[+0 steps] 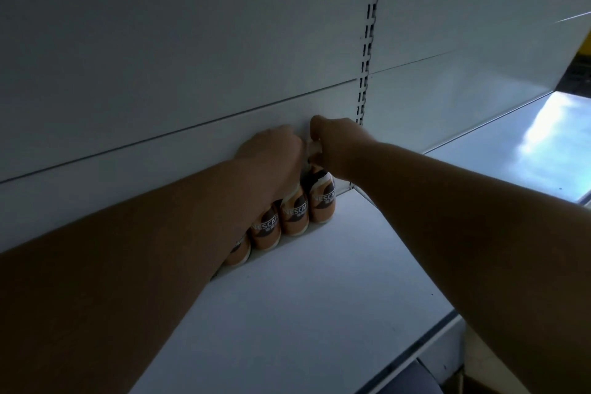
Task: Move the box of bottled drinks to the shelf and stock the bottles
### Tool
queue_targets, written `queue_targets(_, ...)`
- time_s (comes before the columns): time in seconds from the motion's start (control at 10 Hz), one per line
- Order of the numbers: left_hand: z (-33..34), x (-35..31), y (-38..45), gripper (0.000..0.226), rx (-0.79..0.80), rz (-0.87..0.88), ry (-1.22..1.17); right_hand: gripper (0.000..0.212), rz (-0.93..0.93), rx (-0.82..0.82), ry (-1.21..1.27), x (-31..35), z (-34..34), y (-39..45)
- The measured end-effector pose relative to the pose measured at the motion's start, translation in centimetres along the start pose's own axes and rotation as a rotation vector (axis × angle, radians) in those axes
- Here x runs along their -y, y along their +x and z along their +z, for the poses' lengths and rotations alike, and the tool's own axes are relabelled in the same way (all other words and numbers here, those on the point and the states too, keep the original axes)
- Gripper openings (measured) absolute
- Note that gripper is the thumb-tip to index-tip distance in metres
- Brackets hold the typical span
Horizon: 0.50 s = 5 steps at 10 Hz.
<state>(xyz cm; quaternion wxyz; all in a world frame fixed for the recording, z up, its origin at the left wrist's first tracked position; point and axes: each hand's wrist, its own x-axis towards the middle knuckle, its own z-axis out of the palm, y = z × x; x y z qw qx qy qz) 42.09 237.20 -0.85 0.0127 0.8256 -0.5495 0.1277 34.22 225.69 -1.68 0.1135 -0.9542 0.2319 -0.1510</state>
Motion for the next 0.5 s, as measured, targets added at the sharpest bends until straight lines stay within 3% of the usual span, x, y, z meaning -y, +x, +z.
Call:
queue_targets(0.2, -0.6, -0.6, -1.4, 0.022, -0.104, -0.001, 0.017, 0.057, 0.077, -0.003, 0.016, 0.7, -0.6, -1.3)
queue_targets(0.5, -2.0, -1.6, -5.6, 0.027, -0.114, 0.02, 0.114, 0.049, 0.052, 0.015, -0.027, 1.3, -5.5, -7.0)
